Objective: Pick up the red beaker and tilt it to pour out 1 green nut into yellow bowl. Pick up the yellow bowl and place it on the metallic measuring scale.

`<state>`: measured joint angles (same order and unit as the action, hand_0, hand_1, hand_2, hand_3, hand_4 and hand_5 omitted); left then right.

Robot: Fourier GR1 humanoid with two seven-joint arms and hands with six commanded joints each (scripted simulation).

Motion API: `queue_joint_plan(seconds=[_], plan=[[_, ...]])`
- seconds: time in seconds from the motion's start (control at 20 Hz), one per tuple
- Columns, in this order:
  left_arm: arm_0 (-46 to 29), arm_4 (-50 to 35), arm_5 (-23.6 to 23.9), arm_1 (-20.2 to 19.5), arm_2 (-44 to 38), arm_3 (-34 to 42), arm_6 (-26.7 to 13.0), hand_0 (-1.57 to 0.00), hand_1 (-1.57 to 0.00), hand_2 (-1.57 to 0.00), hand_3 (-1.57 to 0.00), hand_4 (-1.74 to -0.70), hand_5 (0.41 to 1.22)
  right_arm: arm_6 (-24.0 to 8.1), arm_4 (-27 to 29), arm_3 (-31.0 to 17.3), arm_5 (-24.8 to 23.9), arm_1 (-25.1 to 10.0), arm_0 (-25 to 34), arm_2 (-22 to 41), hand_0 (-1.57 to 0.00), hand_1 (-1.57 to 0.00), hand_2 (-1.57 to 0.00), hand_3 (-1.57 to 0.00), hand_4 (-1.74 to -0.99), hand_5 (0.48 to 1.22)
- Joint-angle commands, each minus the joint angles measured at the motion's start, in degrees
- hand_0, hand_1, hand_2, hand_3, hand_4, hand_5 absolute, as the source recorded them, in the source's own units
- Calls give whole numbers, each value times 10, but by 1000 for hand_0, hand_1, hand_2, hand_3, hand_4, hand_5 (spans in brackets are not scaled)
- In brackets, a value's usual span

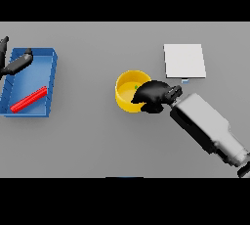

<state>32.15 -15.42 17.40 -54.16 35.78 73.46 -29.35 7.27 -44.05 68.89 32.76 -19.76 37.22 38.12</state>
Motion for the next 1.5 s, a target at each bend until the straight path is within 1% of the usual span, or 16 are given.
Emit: queue_joint_plan(seconds=[0.0, 0.1, 0.25, 0.4, 0.55, 0.65, 0.75, 0.85, 0.9, 1.0, 1.1, 1.2, 1.3, 1.35, 1.4, 1.45], plan=[[0, 0, -2, -1, -1, -5, 3, 1, 1, 1, 1, -803, 725, -3, 3, 12, 4, -7, 1, -4, -1513, -1509, -1453, -1192, -1722, 1207], [2, 0, -3, 1, 0, -4, 0, 1, 1, 1, 1, -801, 724, -9, 18, 36, 16, -17, 4, -16, -1534, -1531, -1490, -1192, -1729, 1212], [9, 4, -7, 5, 2, -15, -2, 1, 1, 1, 1, -798, 721, -23, 33, 78, 45, -39, 16, -32, -1552, -1551, -1506, -1377, -1731, 1216], [9, 2, -4, 4, 0, -8, 1, 1, 1, 1, 1, -799, 720, -59, 44, 111, 67, -51, 29, -51, -1561, -1561, -1538, -1335, -1726, 1219], [9, 1, -1, 5, 0, -6, -6, 1, 1, 1, 1, -806, 723, -79, 51, 122, 73, -62, 31, -67, -1566, -1566, -1554, -1262, -1721, 1219], [11, -1, -8, -1, -3, -8, -2, 1, 1, 1, 1, -805, 723, -83, 59, 129, 81, -68, 31, -73, -1568, -1568, -1560, -1248, -1720, 1219], [11, 3, -6, -1, -1, -6, 2, 1, 1, 1, 1, -800, 723, -62, 53, 129, 67, -82, 39, -75, -1569, -1569, -1564, -1238, -1719, 1220], [10, 3, -4, -1, -2, -5, 3, 1, 1, 1, 1, -809, 735, -49, 48, 115, 59, -102, 60, -86, -1570, -1570, -1567, -1318, -1720, 1220], [7, 2, -3, -1, -1, 0, 1, 1, 1, 1, 1, -811, 741, -53, 46, 106, 53, -106, 65, -92, -1570, -1570, -1567, -1325, -1720, 1221], [5, 5, 0, -8, 0, 4, -11, 1, 1, 1, 1, -802, 737, -58, 43, 78, 43, -110, 82, -102, -1570, -1570, -1569, -1274, -1719, 1221], [2, 7, 4, -7, 3, 9, -14, 1, 1, 1, 1, -804, 735, -45, 33, 34, 16, -120, 92, -110, -1571, -1571, -1570, -1239, -1720, 1221], [-1, 5, 6, -17, 3, 31, -28, 1, 1, 1, 1, -811, 743, -48, 35, -2, 2, -124, 94, -122, -1571, -1571, -1570, -1220, -1720, 1221], [-4, 3, 9, -22, 2, 39, -36, 1, 1, 1, 1, -824, 759, -31, 37, -34, -13, -135, 93, -133, -1571, -1571, -1570, -1205, -1720, 1221], [3, 5, 9, -15, 4, 36, -47, 1, 1, 1, 1, -828, 765, -34, 32, -55, -25, -132, 93, -134, -1571, -1571, -1571, -1193, -1720, 1221], [0, 6, 11, -17, 3, 37, -42, 1, 1, 1, 1, -833, 769, -33, 32, -72, -33, -129, 97, -136, -1571, -1571, -1571, -1181, -1720, 1221], [1, 8, 9, -15, 7, 34, -47, 1, 1, 1, 1, -832, 773, -24, 31, -91, -41, -128, 104, -137, -1571, -1571, -1571, -1172, -1720, 1221]])
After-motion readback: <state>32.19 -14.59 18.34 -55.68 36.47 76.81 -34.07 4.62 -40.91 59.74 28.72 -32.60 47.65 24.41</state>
